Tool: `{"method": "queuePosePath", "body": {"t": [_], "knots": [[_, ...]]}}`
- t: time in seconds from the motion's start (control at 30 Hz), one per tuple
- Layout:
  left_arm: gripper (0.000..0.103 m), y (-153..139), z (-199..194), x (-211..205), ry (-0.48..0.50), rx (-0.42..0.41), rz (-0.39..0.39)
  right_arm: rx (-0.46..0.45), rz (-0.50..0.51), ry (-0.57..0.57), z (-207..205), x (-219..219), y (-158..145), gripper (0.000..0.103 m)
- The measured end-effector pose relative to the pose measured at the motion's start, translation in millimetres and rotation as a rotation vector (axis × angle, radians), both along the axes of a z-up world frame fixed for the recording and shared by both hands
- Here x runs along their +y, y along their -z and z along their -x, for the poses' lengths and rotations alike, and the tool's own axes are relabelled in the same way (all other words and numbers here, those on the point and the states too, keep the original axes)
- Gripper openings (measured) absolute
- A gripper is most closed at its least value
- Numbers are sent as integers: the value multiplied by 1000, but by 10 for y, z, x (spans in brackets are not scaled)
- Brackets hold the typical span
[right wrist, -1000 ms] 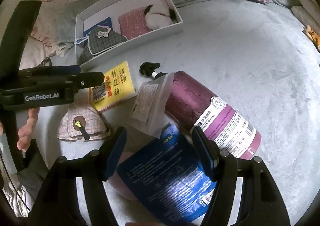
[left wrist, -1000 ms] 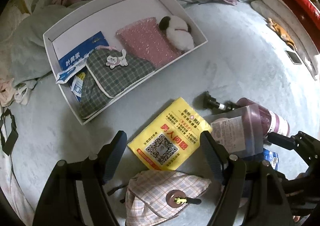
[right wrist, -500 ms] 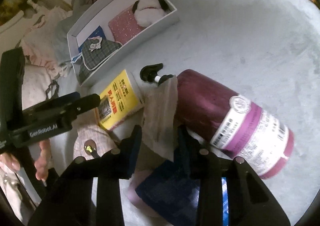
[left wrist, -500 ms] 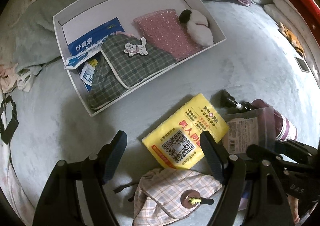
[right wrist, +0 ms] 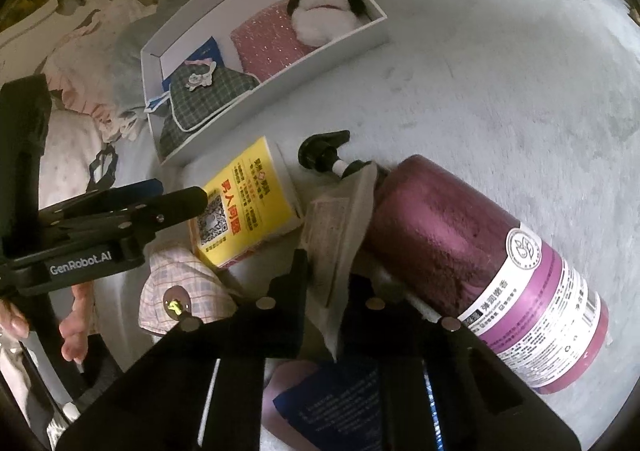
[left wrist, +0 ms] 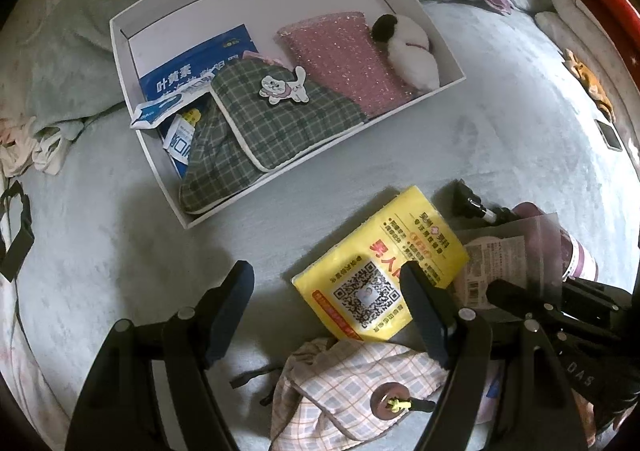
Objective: Organize soft objects
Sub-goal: 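Grasp the white paper sheet beside the pink bottle with the right gripper, then grasp the yellow QR-code packet with the left gripper and lift it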
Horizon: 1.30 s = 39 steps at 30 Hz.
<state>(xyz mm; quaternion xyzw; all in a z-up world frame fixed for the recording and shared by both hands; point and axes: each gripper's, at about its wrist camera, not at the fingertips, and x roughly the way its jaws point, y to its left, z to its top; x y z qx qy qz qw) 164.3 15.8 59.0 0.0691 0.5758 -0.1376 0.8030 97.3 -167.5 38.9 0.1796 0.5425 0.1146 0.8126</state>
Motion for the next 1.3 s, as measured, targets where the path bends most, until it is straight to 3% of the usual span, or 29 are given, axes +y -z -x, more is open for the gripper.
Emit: {"method": "queuePosePath", "body": {"t": [0.27, 0.6, 0.83, 1.0, 1.3], "knots": [[76, -51, 9, 15, 8, -8, 35, -29, 18, -25, 46, -69, -191, 7], [76, -165, -9, 43, -5, -54, 97, -84, -57, -68, -88, -38, -572, 7], [76, -251, -9, 104, -43, -97, 129, -83, -102, -110, -329, 192, -662, 7], [76, -300, -47, 76, -64, -131, 158, -34, -128, -39, -474, 206, -728, 7], [77, -246, -101, -207, -93, -97, 178, 153, -219, 61, -512, -125, -523, 7]]}}
